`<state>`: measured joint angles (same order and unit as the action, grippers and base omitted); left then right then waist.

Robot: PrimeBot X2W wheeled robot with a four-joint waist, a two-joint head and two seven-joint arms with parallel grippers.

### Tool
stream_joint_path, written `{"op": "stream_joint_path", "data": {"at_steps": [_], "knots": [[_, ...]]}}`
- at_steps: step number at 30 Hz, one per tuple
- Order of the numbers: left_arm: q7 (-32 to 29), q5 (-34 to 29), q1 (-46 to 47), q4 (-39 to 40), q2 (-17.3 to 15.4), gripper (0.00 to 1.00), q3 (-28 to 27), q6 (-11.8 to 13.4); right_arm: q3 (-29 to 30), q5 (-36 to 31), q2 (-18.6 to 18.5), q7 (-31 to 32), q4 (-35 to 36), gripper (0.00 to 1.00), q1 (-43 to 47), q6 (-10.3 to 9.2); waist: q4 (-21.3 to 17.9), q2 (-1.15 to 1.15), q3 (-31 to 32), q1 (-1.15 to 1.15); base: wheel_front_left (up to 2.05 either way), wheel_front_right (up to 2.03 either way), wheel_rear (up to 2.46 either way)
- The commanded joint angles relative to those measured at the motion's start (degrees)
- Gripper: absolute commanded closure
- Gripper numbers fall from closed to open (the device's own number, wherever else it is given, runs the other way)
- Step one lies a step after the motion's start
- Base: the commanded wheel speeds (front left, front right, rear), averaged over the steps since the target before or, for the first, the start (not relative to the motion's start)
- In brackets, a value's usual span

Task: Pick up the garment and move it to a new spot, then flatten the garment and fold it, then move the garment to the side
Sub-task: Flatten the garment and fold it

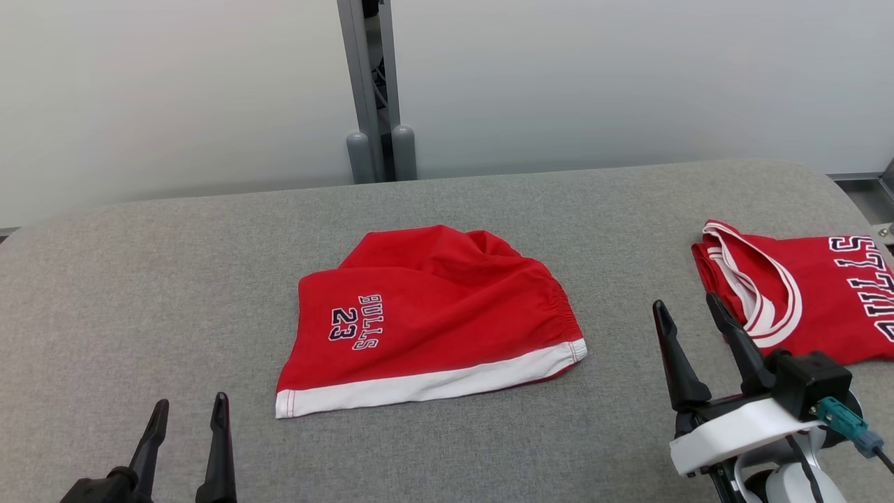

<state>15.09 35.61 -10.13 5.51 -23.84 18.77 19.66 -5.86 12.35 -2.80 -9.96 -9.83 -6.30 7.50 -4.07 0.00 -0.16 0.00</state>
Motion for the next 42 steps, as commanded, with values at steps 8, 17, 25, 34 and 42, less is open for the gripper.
{"op": "stream_joint_path", "data": {"at_steps": [8, 17, 25, 34, 42], "knots": [[0.11, -0.33, -0.89, -0.57, 0.29, 0.0, -0.78, -0.73, -0.25, -0.07, -0.25, -0.18, -0.85, 0.0, -0.01, -0.01, 0.2, 0.0, 0.27, 0.0, 0.0, 0.0, 0.0], [0.11, -0.78, -0.73, -0.58, 0.54, 0.0, -0.67, -1.11, -1.18, -2.99, -0.26, 1.41, -2.57, 0.0, -0.62, -0.02, 0.43, 0.0, 0.18, 0.0, 0.0, 0.0, 0.0], [-0.17, -1.49, 1.23, -0.87, 1.13, 0.0, 1.19, -1.89, -4.02, -9.26, -2.32, 5.0, -11.75, 0.0, -4.65, -0.02, 2.2, 0.0, -1.38, 0.0, 0.0, 0.0, 0.0], [-0.37, -1.95, 3.49, -1.79, 1.73, 0.0, 2.27, -2.41, -9.01, -6.93, -4.65, 5.13, -24.5, 0.0, -12.26, -0.02, 4.89, 0.0, -4.3, 0.0, 0.0, 0.0, 0.0], [-0.34, -2.11, 4.83, -2.59, 2.04, 0.0, 2.6, -2.61, -13.91, -3.68, -5.86, 3.8, -32.41, 0.0, -17.15, -0.02, 6.8, 0.0, -5.61, 0.0, 0.0, 0.0, 0.0]]}}
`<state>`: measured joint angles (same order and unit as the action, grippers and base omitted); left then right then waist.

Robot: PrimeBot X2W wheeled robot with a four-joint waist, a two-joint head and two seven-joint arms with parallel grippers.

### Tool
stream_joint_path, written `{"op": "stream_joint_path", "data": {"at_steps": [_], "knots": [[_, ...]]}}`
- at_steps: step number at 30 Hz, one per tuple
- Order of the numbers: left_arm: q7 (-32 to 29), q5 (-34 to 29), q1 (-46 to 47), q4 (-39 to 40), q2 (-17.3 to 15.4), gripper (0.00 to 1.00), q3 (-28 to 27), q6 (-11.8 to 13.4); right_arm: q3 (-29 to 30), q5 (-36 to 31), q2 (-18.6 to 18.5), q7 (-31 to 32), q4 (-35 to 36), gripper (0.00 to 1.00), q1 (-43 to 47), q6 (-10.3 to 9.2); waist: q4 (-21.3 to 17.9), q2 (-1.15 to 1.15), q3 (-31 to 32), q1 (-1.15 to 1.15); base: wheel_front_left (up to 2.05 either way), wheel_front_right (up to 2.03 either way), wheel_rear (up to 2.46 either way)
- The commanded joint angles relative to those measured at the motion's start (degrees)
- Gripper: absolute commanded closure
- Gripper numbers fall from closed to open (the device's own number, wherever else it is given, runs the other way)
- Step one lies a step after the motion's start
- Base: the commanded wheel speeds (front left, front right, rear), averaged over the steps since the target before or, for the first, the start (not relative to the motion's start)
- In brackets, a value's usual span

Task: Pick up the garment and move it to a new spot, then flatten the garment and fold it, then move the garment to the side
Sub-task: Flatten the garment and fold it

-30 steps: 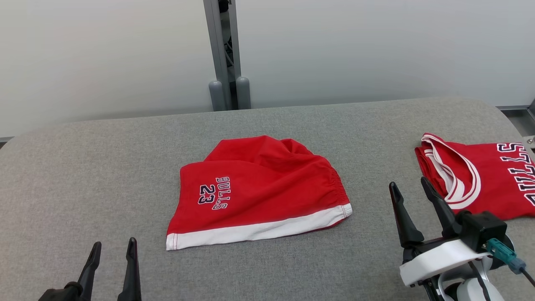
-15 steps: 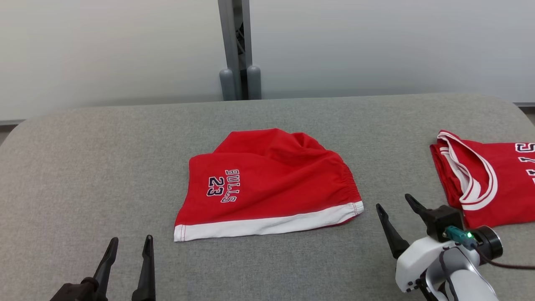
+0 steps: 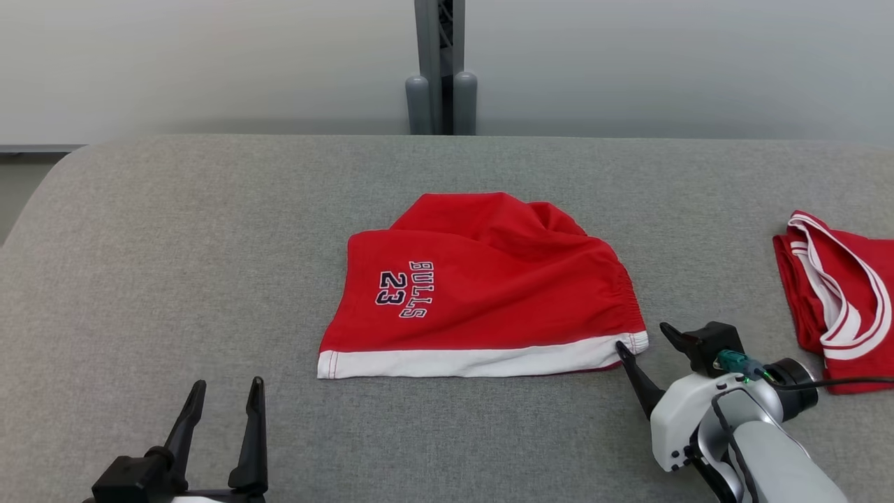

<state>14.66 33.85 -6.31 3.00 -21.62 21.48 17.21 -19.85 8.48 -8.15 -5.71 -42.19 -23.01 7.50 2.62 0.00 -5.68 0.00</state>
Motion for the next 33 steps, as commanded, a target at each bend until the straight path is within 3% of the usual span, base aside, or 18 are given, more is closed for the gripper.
{"op": "stream_joint_path", "data": {"at_steps": [1, 6, 7, 10, 15, 17, 18, 25, 33], "knots": [[0.11, -0.35, 1.06, -0.17, -0.2, 0.0, -0.15, -0.19, -0.44, 0.43, -0.61, -0.7, -0.7, 0.0, -0.84, -0.02, 0.24, 0.0, -0.13, 0.0, 0.0, 0.0, 0.0], [0.17, -0.17, 1.19, -0.57, -0.29, 0.0, -0.29, -0.39, -3.16, 2.53, -0.56, -1.63, -3.69, 0.0, -2.63, -0.02, 0.69, 0.0, -0.16, 0.0, 0.0, 0.0, 0.0], [0.18, -0.15, 1.2, -0.63, -0.35, 0.0, -0.31, -0.4, -3.69, 3.0, -0.59, -1.68, -4.23, 0.08, -3.02, -0.02, 0.74, 0.0, -0.16, 0.0, 0.0, 0.0, 0.0], [0.2, -0.13, 1.19, -0.59, -0.49, 0.0, -0.37, -0.32, -5.25, 4.1, -0.59, -2.2, -5.7, 0.51, -3.97, -0.02, 0.84, 0.0, -0.14, 0.0, 0.0, 0.0, 0.0], [0.19, 0.01, 1.1, -0.58, -0.62, 0.0, -0.4, -0.24, -7.18, 5.79, -0.52, -2.71, -7.43, 0.71, -5.03, -0.02, 0.89, 0.0, -0.06, 0.0, 0.0, 0.0, 0.0], [0.18, 0.02, 1.06, -0.56, -0.7, 0.0, -0.46, -0.05, -8.05, 6.57, -0.6, -3.05, -8.14, 0.86, -5.42, -0.02, 0.83, 0.0, -0.07, 0.0, 0.0, 0.0, 0.0], [0.16, 0.04, 1.05, -0.53, -0.73, 0.0, -0.48, 0.02, -8.42, 6.95, -0.66, -3.24, -8.38, 1.0, -5.57, -0.02, 0.78, 0.0, -0.07, 0.0, 0.0, 0.0, 0.0], [-1.07, 0.82, 1.72, -1.53, -0.28, 0.0, 1.01, -1.35, -10.19, 10.4, -1.16, -4.19, -8.86, 1.0, -6.11, -0.02, 0.06, 0.0, 0.05, 0.0, 0.0, 0.0, 0.0], [-5.62, 4.14, 7.61, -10.92, 2.49, 0.0, 5.94, -8.86, -11.8, 13.13, -1.92, -5.11, -8.54, 1.0, -6.32, -0.02, -1.11, 0.0, -0.11, 0.0, 0.0, 0.0, 0.0]]}}
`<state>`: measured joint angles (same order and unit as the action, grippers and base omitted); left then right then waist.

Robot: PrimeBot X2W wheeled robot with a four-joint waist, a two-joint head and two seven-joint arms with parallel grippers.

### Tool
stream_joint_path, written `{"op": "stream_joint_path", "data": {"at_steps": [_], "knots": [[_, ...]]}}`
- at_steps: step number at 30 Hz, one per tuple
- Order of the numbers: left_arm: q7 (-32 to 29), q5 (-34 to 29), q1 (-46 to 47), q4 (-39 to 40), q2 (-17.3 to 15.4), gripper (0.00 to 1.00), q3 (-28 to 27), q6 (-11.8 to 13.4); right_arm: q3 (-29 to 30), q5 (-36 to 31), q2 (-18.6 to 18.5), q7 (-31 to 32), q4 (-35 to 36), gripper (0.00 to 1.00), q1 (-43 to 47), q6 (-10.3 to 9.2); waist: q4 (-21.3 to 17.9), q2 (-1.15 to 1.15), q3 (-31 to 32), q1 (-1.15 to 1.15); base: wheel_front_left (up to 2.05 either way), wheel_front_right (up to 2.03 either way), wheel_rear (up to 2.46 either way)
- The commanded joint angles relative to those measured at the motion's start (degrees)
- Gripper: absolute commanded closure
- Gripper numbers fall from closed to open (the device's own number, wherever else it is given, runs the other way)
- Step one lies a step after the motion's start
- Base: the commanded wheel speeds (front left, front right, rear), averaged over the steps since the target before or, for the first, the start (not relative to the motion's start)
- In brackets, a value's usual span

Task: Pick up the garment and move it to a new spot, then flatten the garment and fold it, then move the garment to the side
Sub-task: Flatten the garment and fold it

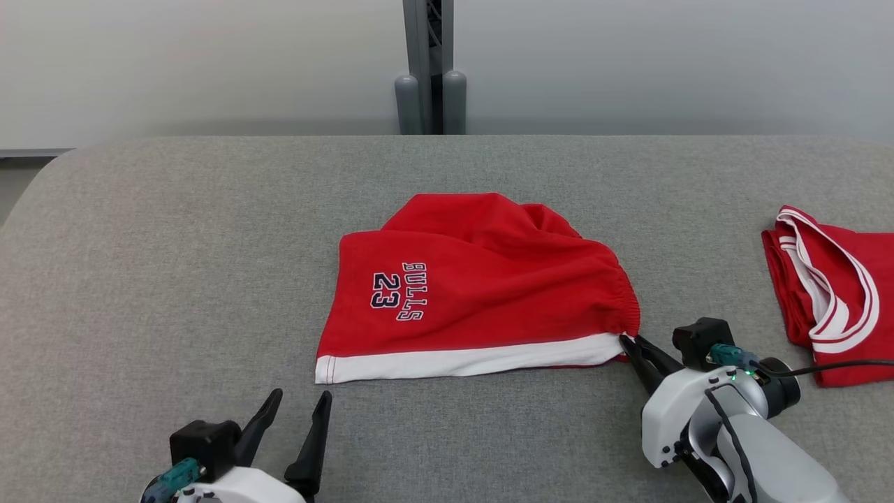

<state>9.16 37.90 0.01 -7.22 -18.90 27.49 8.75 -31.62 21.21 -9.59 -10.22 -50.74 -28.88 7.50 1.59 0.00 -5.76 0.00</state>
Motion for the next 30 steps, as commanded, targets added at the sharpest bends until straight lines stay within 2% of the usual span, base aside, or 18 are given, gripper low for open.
{"op": "stream_joint_path", "data": {"at_steps": [1, 6, 14, 21, 28, 30], "knots": [[-0.54, 0.49, 2.44, -2.61, 0.36, 0.0, 0.38, -1.42, -0.2, 0.69, -0.47, -0.54, -0.09, 1.0, -0.46, -0.02, -0.2, 0.0, -0.06, 0.0, 0.0, 0.0, 0.0], [-2.31, 3.07, 8.56, -13.71, 3.16, 0.0, 1.42, -6.0, -1.34, 1.78, -0.34, -0.95, -0.52, 1.0, -0.85, -0.02, -0.76, 0.0, -0.29, 0.0, 0.0, 0.0, 0.0], [-2.5, 3.36, 16.44, -27.64, 6.28, 0.0, 2.81, -10.23, -2.49, 3.06, -0.5, -1.59, -1.03, 1.0, -1.81, -0.02, -1.54, 0.0, -1.04, 0.0, 0.0, 0.0, 0.0], [-0.78, 2.83, 20.37, -34.74, 8.55, 0.0, 4.14, -12.36, -3.34, 3.84, -0.51, -2.11, -1.44, 1.0, -2.45, -0.02, -1.73, 0.0, -1.49, 0.0, 0.0, 0.0, 0.0], [2.2, 0.9, 23.01, -38.06, 9.52, 0.0, 5.78, -12.98, -3.9, 4.48, -0.58, -2.48, -2.17, 1.0, -2.97, -0.02, -1.48, 0.0, -1.83, 0.0, 0.0, 0.0, 0.0], [2.82, 0.39, 23.3, -38.49, 9.71, 0.05, 6.05, -12.87, -3.99, 4.64, -0.53, -2.66, -2.4, 1.0, -3.1, -0.02, -1.33, 0.0, -1.9, 0.0, 0.0, 0.0, 0.0]]}}
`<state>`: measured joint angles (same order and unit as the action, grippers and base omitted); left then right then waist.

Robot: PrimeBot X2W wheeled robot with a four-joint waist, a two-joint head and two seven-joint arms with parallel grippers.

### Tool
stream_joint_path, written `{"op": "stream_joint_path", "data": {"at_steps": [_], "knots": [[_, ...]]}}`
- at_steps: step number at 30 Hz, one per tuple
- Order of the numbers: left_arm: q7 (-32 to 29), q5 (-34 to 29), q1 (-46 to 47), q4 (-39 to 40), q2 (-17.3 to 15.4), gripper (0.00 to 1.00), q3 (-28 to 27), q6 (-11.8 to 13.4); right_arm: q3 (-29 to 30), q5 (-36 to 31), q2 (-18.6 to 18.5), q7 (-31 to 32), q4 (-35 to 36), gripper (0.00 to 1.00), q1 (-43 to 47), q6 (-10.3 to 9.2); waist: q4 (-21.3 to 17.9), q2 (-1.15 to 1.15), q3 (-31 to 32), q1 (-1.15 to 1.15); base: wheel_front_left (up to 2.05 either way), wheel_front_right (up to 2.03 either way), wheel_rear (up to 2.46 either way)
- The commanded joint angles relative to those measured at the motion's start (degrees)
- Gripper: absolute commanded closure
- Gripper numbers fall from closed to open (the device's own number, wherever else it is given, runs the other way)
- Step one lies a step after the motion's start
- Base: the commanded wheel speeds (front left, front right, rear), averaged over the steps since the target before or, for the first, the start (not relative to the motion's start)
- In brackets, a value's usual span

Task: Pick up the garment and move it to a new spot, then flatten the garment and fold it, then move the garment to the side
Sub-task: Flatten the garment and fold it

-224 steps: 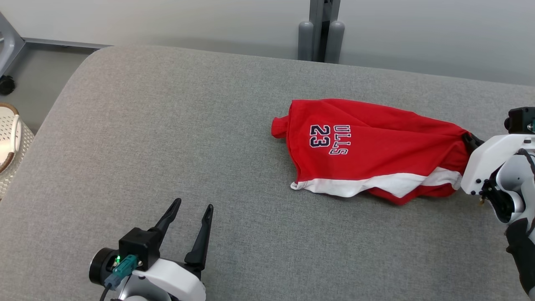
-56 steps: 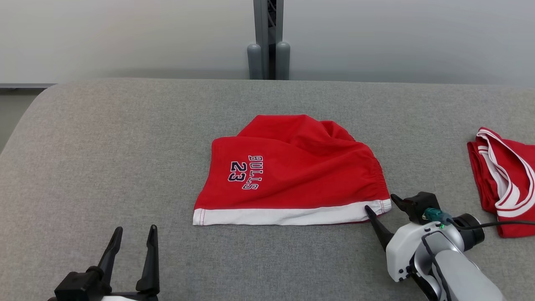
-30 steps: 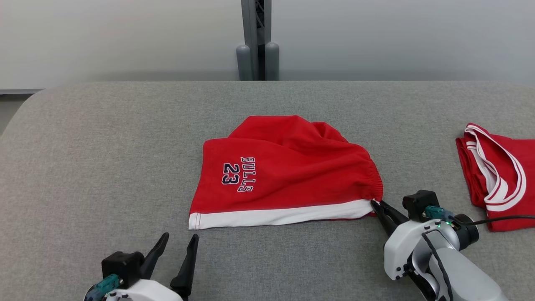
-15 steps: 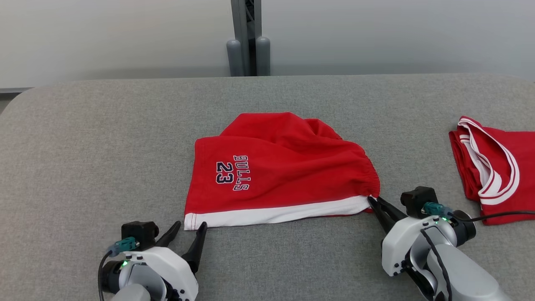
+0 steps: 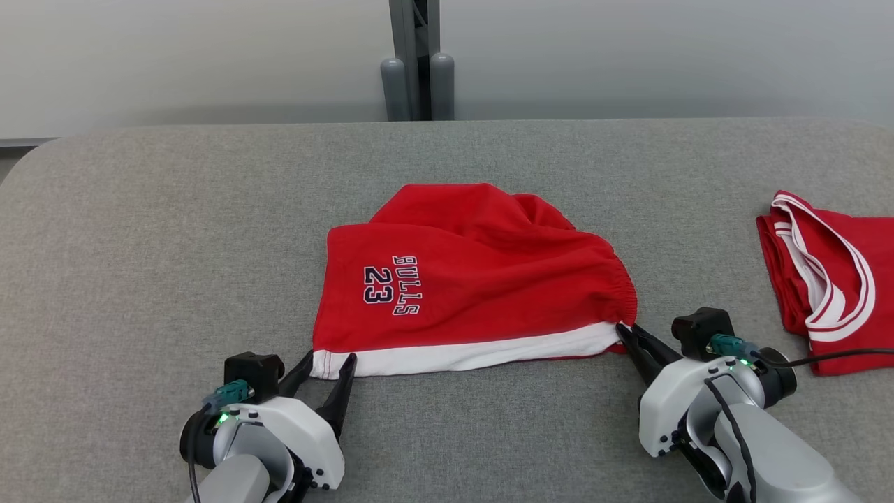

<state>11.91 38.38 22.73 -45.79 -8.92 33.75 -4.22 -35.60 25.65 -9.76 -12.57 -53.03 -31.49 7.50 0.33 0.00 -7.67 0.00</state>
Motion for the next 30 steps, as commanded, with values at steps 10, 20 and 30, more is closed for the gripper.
{"op": "stream_joint_path", "data": {"at_steps": [10, 20, 30], "knots": [[0.59, -0.99, 0.78, -1.89, 0.14, 0.58, 1.4, -0.1, -0.88, 0.66, 0.07, -0.88, -1.13, 1.0, -0.87, -0.02, 0.24, 0.0, 0.05, 0.0, 0.0, 0.0, 0.0], [1.59, -0.82, 1.39, -2.63, 0.36, 1.0, 1.52, -0.44, -1.77, 1.48, -0.04, -1.21, -1.98, 1.0, -1.16, -0.02, -0.26, 0.0, 0.52, 0.0, 0.0, 0.0, 0.0], [3.07, 0.51, 0.4, 0.05, -0.08, 1.0, -1.28, -0.6, -1.82, 2.43, 0.11, -1.92, -1.7, 1.0, -1.33, -0.02, -0.2, 0.0, 1.56, 0.0, 0.0, 0.0, 0.0]]}}
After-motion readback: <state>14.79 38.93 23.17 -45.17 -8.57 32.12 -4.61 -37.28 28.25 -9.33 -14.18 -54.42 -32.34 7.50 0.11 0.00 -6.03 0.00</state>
